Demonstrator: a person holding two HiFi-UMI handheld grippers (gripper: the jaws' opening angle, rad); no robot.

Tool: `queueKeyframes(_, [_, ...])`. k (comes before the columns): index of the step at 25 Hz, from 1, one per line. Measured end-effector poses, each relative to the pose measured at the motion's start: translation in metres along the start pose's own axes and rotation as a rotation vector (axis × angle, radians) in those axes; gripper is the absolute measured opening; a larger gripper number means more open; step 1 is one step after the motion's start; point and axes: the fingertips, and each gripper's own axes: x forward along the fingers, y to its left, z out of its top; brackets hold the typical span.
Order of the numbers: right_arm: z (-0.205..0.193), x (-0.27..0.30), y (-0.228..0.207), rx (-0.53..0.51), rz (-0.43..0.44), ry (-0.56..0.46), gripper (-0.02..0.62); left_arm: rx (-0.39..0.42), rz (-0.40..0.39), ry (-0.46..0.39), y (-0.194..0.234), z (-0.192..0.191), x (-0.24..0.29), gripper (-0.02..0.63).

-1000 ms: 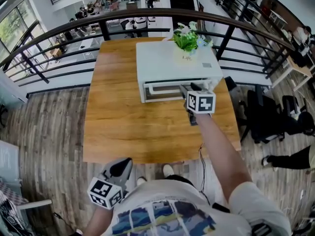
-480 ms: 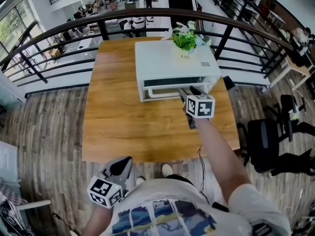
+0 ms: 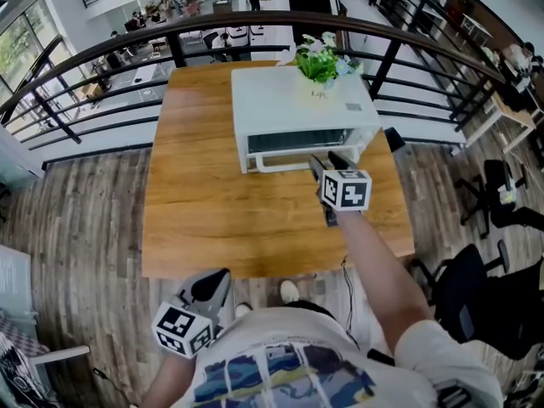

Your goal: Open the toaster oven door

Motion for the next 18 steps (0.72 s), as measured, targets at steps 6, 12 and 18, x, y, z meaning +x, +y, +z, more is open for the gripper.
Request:
queueKeyframes(6, [-0.013,-0.003,0.000,0.007,0.001,-0.002,0.212,-0.001,-0.017,0.013,-0.003,0.001,0.004,0.003])
queueKeyframes(12, [-0.023,-0.009,0.002,-0.001,-0.009,-0.023,0.209,0.008,-0.039,0.020,-0.001,0.000,0.007,0.003])
queueKeyframes(18, [-0.031,-0.015,0.003,-0.009,-0.011,-0.034,0.207,0.010,-0.045,0.020,0.000,0.001,0.008,0.003])
